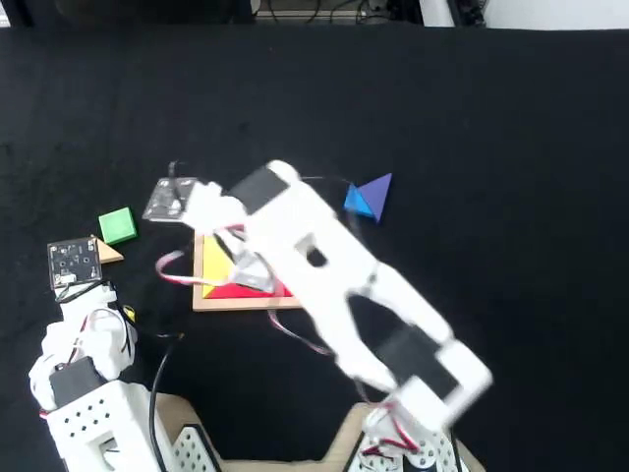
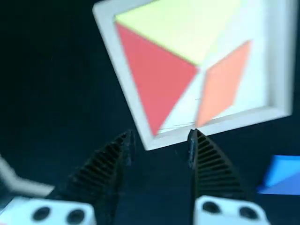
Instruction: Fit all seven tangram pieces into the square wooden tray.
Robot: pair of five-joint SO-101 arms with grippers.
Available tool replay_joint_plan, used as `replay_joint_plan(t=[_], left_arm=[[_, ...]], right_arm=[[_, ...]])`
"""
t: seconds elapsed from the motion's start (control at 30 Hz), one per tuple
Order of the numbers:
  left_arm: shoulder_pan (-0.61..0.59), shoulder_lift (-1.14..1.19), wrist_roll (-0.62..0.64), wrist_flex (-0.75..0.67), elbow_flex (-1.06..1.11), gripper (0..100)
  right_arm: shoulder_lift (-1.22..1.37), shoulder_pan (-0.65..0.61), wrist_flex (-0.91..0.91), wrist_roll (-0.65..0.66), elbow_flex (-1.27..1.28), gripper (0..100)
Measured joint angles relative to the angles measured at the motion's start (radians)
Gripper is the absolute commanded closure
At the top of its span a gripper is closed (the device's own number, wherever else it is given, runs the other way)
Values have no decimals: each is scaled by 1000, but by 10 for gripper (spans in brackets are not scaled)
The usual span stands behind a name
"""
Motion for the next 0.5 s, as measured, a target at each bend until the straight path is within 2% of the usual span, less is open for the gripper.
replay_joint_plan(t=[0.13,0.23,0.37,0.5], left_arm=[[0,0,0,0,0,819],[0,0,0,0,0,819],[0,0,0,0,0,819],[0,0,0,0,0,819]], right_arm=[[-137,77,-319,0,308,805],[-120,126,-499,3,379,805],[9,138,-522,20,321,806],[170,137,-428,92,164,807]])
